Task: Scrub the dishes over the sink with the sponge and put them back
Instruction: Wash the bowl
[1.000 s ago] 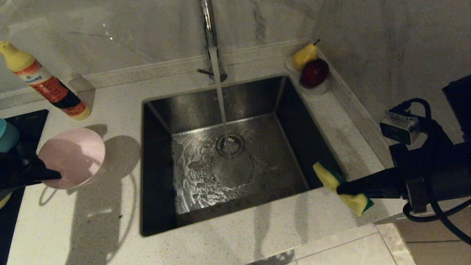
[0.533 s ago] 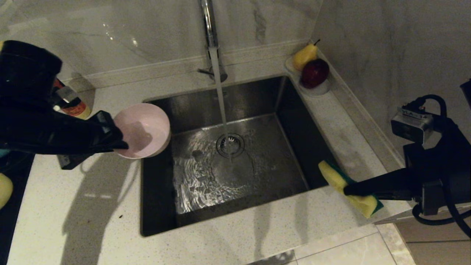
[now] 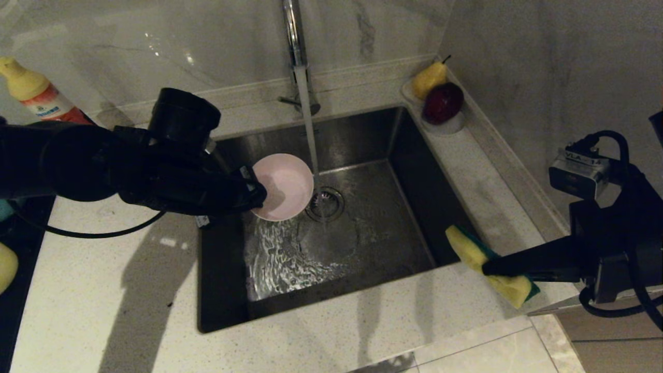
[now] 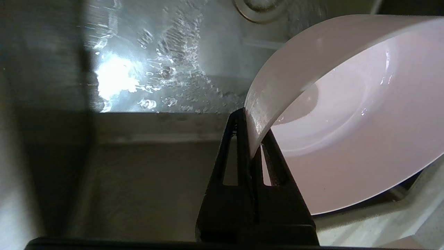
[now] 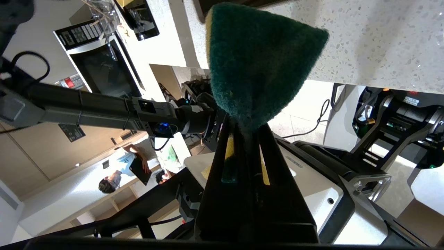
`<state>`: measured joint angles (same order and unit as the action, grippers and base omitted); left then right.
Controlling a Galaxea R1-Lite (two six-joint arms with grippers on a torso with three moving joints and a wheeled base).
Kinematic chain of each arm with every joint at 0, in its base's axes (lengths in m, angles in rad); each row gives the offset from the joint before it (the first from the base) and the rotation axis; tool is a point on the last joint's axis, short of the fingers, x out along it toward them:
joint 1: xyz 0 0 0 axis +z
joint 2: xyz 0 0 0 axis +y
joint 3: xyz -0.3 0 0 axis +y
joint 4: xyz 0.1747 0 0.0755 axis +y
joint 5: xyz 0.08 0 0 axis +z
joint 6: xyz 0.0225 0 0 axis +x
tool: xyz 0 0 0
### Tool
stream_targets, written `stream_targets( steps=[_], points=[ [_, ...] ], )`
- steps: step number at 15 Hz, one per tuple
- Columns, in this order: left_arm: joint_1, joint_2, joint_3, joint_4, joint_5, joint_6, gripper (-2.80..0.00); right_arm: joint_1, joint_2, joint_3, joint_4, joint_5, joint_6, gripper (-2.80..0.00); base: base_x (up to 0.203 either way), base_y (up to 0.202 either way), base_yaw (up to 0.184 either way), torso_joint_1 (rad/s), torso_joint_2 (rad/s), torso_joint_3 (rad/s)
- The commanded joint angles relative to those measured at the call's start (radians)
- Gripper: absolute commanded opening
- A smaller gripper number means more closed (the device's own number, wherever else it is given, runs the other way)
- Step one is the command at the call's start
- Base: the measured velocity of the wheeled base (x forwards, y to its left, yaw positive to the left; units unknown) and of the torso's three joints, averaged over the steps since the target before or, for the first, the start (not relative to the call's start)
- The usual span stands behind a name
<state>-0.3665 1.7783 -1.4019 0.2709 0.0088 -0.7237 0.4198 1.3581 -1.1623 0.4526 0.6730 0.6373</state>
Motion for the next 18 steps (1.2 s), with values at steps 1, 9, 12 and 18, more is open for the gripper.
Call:
stream_targets(
  steps=[1,9,12,18],
  points=[
    [-0.029,0.072,-0.008,-0.030,0.000,-0.019,-2.80,0.001,0.011,0.009,-0.012,0.004,0.004,-2.80,0.000,0.000,0.000,0.000,0.00,0.000],
    [-0.058,0.165,-0.078,-0.065,0.038,-0.033,-2.80,-0.001,-0.007,0.029,-0.054,0.002,0.007,-2.80,0.000,0.000,0.000,0.000,0.00,0.000],
    [-0.060,0.178,-0.098,-0.062,0.045,-0.036,-2.80,-0.001,-0.001,0.034,-0.055,0.001,0.006,-2.80,0.000,0.000,0.000,0.000,0.00,0.000],
    [-0.076,0.189,-0.110,-0.052,0.048,-0.042,-2.80,-0.003,0.005,0.035,-0.055,0.000,0.005,-2.80,0.000,0.000,0.000,0.000,0.00,0.000]
  ],
)
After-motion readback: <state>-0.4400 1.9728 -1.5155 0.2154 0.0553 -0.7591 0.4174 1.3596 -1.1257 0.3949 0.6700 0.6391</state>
